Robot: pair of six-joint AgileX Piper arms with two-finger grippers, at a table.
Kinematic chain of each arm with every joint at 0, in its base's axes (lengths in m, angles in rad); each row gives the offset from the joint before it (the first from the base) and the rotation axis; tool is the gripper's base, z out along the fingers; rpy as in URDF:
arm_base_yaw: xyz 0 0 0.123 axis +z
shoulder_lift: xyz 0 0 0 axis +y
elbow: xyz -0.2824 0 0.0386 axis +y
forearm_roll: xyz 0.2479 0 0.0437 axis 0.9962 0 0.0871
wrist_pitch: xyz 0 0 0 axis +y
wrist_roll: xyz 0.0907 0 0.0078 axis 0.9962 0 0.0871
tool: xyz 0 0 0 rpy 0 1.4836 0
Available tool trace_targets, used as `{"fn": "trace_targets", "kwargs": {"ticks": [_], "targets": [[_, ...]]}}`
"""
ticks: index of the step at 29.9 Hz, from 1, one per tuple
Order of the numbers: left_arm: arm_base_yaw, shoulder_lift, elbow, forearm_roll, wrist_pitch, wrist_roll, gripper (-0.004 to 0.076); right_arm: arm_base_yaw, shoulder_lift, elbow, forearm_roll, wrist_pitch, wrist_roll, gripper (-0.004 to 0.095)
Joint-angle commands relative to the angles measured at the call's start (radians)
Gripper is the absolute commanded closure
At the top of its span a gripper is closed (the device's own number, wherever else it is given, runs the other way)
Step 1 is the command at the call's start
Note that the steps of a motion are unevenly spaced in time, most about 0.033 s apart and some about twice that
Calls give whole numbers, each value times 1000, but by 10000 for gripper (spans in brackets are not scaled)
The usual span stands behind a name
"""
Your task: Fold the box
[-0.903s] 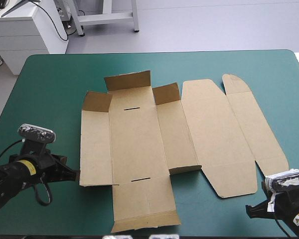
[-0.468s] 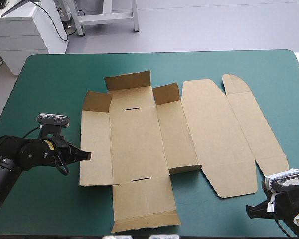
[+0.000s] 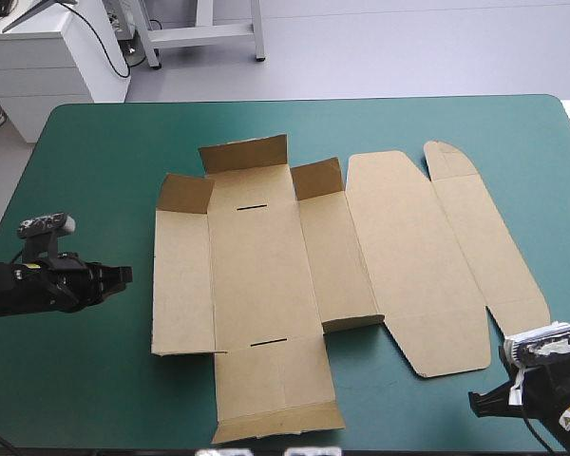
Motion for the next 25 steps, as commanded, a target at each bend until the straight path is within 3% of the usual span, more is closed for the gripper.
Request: {"fn": "trace_targets", "kwargs": {"ticks": [1,8,13,15,22,25], "targets": [[95,-12,12,-148,42,75,706,-10,12,-25,-1,-66,-9,923],[144,-12,253,-251,21,179,706,-10,12,-25,-1,-66,-9,923],[144,-14,347,-254,-156,202,695,-10,12,-25,-1,-57,-9,924],[144,-6,352,-260,-170,202,642,-10,12,-25,-1,-50,-9,924],[144,53,352,-334,-134,283,293,-10,12,-25,1,-54,-9,924],[139,94,352,-373,-117,308,255,-10,12,-25,1,-54,-9,924]]}}
